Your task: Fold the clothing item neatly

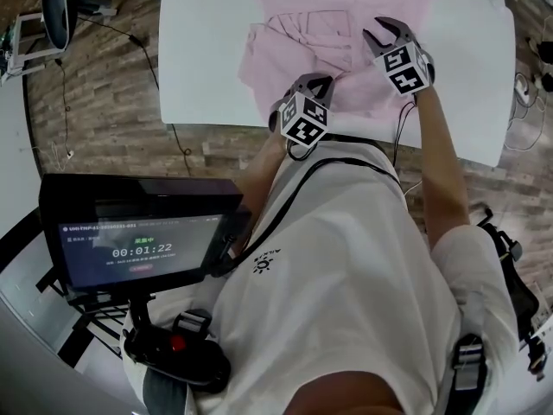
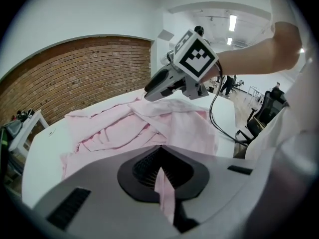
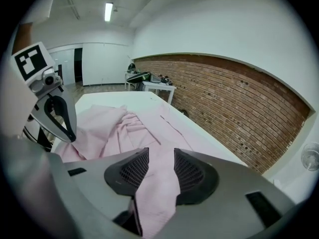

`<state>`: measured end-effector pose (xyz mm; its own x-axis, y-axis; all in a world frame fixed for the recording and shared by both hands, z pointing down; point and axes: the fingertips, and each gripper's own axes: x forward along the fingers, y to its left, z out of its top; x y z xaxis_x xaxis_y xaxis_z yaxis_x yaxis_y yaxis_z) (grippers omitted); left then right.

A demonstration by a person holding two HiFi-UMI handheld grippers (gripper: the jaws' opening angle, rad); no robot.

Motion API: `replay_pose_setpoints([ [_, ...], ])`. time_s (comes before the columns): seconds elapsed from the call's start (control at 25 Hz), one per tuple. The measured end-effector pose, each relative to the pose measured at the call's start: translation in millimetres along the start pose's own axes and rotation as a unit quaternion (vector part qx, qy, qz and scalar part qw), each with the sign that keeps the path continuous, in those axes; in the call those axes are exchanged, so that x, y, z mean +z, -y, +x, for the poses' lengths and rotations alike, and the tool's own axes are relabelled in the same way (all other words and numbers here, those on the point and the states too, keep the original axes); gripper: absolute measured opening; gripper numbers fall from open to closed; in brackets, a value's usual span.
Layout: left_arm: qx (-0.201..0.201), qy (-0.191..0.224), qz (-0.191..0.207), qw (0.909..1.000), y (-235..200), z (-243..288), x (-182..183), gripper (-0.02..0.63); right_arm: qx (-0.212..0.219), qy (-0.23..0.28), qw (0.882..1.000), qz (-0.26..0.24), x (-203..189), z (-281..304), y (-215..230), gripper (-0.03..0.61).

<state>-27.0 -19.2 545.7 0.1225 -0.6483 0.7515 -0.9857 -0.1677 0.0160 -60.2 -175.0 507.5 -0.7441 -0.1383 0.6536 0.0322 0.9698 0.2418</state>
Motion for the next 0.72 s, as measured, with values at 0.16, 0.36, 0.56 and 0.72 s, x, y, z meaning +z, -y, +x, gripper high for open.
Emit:
replay_pose_setpoints([
  [0.16, 0.005, -0.005, -0.014, 0.9999, -1.5, -7.2, -12.2, 0.003, 0.034, 0.018, 0.999, -0.001, 6.2, -0.8, -39.5, 0.158],
  [0.36, 0.025, -0.019, -0.013, 0.9994, -10.3, -15.6, -38.6, 0.003, 0.082, 0.043, 0.996, -0.004, 14.4, 2.6, -93.4, 0.158],
  [0.56, 0.054, -0.028, -0.016, 0.998, -12.4, -43.4, -49.8, 0.003, 0.141, 0.052, 0.988, -0.042, 30.5, -19.5, -154.9, 0.16],
  [0.72, 0.059, -0.037, -0.027, 0.9972, -16.3, -48.4, -61.8, 0.005, 0.179, 0.044, 0.978, -0.095, 22.5, -22.7, -193.7, 0.16],
])
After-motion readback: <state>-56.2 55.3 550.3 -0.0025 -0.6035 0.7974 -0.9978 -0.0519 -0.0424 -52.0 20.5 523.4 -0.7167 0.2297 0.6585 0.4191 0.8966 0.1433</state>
